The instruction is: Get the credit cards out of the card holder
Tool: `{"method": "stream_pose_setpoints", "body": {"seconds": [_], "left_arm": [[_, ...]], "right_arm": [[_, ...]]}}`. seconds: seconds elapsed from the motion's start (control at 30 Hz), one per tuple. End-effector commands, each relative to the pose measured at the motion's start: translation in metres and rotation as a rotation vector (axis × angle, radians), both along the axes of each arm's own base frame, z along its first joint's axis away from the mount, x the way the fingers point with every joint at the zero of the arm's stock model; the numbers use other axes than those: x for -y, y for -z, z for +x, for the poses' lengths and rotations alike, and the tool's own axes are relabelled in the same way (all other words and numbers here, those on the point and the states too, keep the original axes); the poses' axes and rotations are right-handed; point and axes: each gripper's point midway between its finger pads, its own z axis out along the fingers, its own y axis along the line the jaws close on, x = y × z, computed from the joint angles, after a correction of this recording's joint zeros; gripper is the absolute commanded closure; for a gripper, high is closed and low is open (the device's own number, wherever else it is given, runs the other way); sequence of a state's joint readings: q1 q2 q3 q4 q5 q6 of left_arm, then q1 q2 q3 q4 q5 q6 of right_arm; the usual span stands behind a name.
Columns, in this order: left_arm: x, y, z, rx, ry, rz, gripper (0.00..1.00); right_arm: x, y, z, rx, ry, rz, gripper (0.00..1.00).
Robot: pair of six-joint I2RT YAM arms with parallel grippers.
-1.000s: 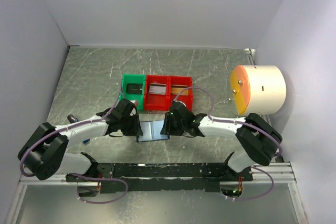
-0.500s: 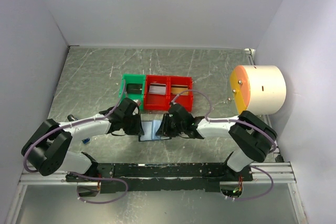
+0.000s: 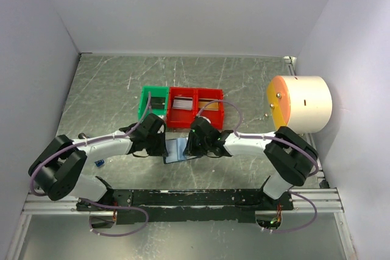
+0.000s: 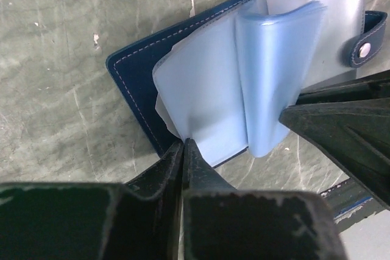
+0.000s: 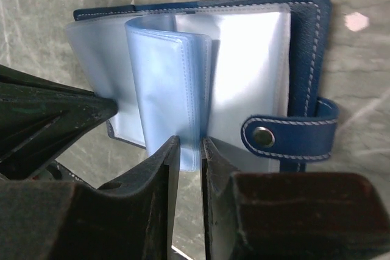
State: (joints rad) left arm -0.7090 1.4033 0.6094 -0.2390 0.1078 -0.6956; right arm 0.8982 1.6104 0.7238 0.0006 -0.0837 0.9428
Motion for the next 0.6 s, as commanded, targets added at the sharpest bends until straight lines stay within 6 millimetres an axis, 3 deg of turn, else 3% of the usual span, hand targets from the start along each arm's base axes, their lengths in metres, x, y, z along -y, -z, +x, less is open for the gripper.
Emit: {"method": "stream_pose_setpoints", "body": {"seconds": [0.0, 0.2, 0.57], "left_arm": [[-0.015, 0.018, -0.009, -0.027, 0.008, 0.116, 0.91], [-0.012, 0.01, -0.003, 0.003, 0.001, 0.141, 0.93], [0.028, -0.028, 0.014, 0.097, 0.037, 0.133, 0.93]], "right_arm": [[0.031, 0.004, 0.004, 0.044, 0.047, -0.147, 0.79], [0.04, 0.011, -0.001, 0.027, 0.045, -0.182, 0.76], [0.037, 0.03, -0.013, -0.031, 0.032, -0.16, 0.75]]}}
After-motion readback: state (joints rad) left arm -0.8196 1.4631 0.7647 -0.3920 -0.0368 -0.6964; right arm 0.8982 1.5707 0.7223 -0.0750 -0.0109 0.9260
